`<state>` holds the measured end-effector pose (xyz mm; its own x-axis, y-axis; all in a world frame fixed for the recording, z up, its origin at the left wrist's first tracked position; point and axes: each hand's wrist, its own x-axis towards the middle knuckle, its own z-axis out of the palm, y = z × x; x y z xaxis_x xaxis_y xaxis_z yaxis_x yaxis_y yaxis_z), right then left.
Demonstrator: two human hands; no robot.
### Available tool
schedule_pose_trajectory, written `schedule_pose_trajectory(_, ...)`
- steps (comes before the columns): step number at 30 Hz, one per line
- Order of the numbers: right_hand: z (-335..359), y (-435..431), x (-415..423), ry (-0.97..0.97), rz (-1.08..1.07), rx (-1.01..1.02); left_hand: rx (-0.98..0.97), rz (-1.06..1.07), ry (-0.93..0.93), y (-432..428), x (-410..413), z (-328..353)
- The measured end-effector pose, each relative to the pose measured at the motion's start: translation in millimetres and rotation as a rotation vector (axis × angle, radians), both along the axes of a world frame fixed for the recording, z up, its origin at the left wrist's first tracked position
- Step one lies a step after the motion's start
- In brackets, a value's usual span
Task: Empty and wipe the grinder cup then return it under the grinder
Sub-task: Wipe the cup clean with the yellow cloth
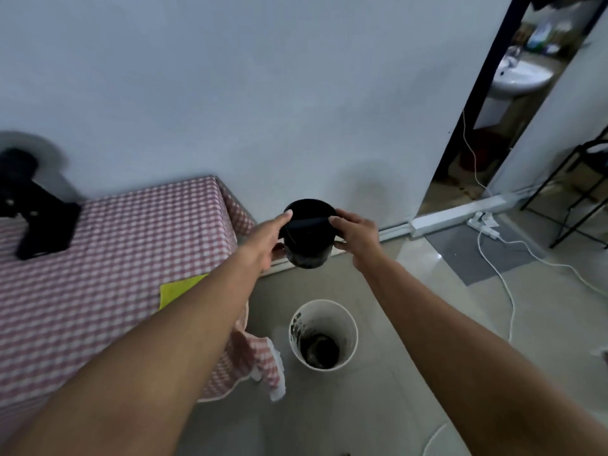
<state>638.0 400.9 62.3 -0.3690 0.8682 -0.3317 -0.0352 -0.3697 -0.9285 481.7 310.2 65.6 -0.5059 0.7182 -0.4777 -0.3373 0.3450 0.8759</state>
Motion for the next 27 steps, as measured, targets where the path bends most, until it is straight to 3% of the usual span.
schedule_pose_trajectory(9,51.4,-123.0,-89.2,0.045,0.050,0.112,0.116,0.184,0.127,-160.1,-73.3,58.0)
schedule_pose_trajectory(18,61.9,-257.6,-193.8,-0.005,0.244,0.226,0.076,0.336,0.235,-310.8,-156.2,71.7)
schedule_pose_trajectory(27,46.2,-320.5,-274.2,-0.045,0.357,0.220,0.054,0.453,0.231,-384.0,-229.8,59.6)
